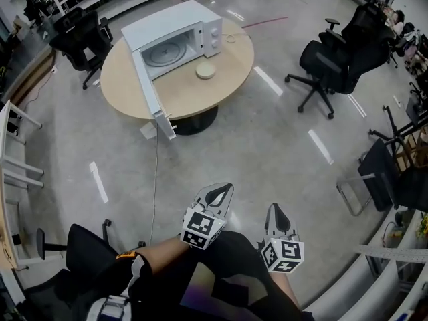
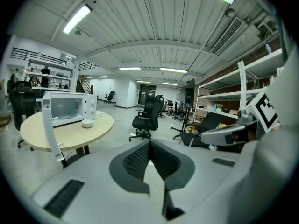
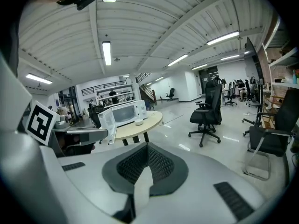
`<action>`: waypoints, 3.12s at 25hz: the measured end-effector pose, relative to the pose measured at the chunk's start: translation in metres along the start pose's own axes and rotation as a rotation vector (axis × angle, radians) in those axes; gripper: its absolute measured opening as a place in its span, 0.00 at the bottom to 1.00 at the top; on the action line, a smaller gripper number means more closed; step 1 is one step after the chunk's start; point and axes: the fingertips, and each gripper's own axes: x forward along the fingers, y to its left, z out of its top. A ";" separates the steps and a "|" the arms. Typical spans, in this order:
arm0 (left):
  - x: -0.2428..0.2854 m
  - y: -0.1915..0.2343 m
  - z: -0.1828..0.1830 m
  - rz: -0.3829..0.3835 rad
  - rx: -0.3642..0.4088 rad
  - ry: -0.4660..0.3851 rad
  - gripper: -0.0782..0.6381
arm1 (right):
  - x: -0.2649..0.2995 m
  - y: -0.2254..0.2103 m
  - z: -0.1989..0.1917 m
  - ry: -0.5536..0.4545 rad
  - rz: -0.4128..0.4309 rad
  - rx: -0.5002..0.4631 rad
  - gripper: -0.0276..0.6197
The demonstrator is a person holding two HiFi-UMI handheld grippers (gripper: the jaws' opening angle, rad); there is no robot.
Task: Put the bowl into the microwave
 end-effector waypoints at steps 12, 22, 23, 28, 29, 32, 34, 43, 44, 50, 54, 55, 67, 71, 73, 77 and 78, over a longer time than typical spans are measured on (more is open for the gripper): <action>0.057 0.012 0.016 0.106 -0.041 0.013 0.18 | 0.048 -0.051 0.032 0.008 0.074 -0.012 0.07; 0.106 -0.016 0.040 0.231 -0.030 0.009 0.18 | 0.081 -0.107 0.064 0.014 0.231 -0.042 0.07; 0.109 -0.019 0.040 0.243 -0.028 0.011 0.18 | 0.083 -0.110 0.064 0.015 0.246 -0.043 0.07; 0.121 -0.024 0.040 0.308 -0.035 0.006 0.18 | 0.093 -0.126 0.066 0.022 0.308 -0.053 0.07; 0.122 -0.026 0.040 0.320 -0.037 0.004 0.18 | 0.094 -0.130 0.066 0.022 0.318 -0.056 0.07; 0.127 -0.032 0.039 0.352 -0.045 -0.004 0.18 | 0.098 -0.139 0.070 0.021 0.349 -0.072 0.07; 0.129 -0.035 0.039 0.371 -0.052 -0.010 0.18 | 0.099 -0.143 0.071 0.020 0.367 -0.078 0.07; 0.135 -0.045 0.033 0.422 -0.069 0.008 0.18 | 0.105 -0.155 0.066 0.051 0.418 -0.076 0.07; 0.137 -0.045 0.032 0.422 -0.070 0.009 0.18 | 0.107 -0.156 0.065 0.056 0.421 -0.076 0.07; 0.158 -0.032 0.029 0.404 -0.084 0.014 0.18 | 0.126 -0.162 0.065 0.078 0.409 -0.082 0.07; 0.179 -0.021 0.035 0.375 -0.094 0.017 0.18 | 0.144 -0.169 0.073 0.089 0.389 -0.082 0.07; 0.185 -0.017 0.036 0.370 -0.098 0.020 0.18 | 0.150 -0.171 0.076 0.092 0.385 -0.083 0.07; 0.232 0.054 0.066 0.352 -0.139 0.003 0.18 | 0.228 -0.162 0.112 0.126 0.375 -0.101 0.07; 0.237 0.082 0.076 0.361 -0.149 -0.011 0.18 | 0.255 -0.148 0.125 0.130 0.384 -0.114 0.07; 0.238 0.096 0.080 0.370 -0.157 -0.018 0.18 | 0.266 -0.140 0.131 0.130 0.390 -0.124 0.07; 0.237 0.121 0.091 0.382 -0.172 -0.042 0.18 | 0.284 -0.126 0.143 0.132 0.391 -0.145 0.07; 0.237 0.127 0.093 0.384 -0.177 -0.049 0.18 | 0.288 -0.123 0.147 0.133 0.390 -0.153 0.07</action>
